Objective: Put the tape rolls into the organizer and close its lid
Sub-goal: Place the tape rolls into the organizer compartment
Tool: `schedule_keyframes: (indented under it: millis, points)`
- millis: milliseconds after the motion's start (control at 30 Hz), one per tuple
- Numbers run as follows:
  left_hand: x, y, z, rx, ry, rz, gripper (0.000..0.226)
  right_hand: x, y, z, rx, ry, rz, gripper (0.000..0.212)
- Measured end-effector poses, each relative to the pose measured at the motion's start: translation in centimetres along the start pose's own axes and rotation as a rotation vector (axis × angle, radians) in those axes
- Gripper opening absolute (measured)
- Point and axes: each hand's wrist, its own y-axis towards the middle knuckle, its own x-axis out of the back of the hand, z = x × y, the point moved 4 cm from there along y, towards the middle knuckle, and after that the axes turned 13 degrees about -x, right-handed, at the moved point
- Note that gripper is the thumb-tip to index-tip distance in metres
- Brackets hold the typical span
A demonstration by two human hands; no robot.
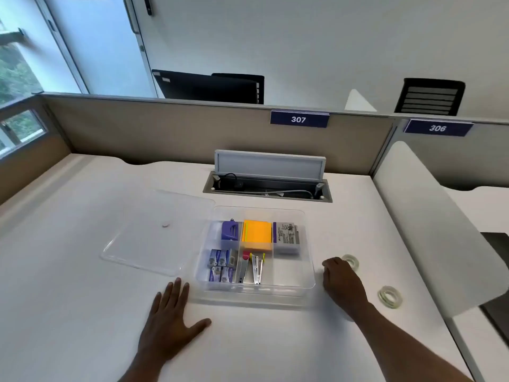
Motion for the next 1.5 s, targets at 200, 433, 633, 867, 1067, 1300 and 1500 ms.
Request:
schedule_keyframes:
  millis: [200, 433, 633, 867, 1067, 1300, 1500]
  points:
    - [0.4, -0.1, -0.1, 0.003, -0.001, 0.029, 0.112, 0.3, -0.2, -0.7, -0.128, -0.048, 0.228, 0.029]
    - [0.4, -0.1, -0.1, -0.008, 0.012, 0.045, 0.111, 0.5, -1.7, -0.7, -0.133, -0.193, 0.441, 0.033]
    - [0.3, 0.0, 0.0, -0.004, -0.006, 0.064, 0.110, -0.2, -2.6, -0.5, -0.110, -0.284, 0.379, 0.034]
    - [0.3, -0.1, 0.1, -0.004, 0.006, 0.077, 0.111, 2.4, -1.0, 1.8, -0.254, -0.041, 0.055, 0.050]
    - [0.4, -0.1, 0.0, -0.008, 0.015, 0.064, 0.112, 3.0, 1.3, 6.3, -0.055, 0.037, 0.027, 0.049]
    - [1.1, -0.3, -0.4, -0.030, -0.015, 0.066, 0.109, -0.2, 1.7, 10.5, -0.076, -0.006, 0.263, 0.037]
    - [1.1, -0.3, -0.3, -0.032, -0.018, 0.055, 0.107, -2.1, 0.8, 10.6, -0.083, -0.061, 0.298, 0.036]
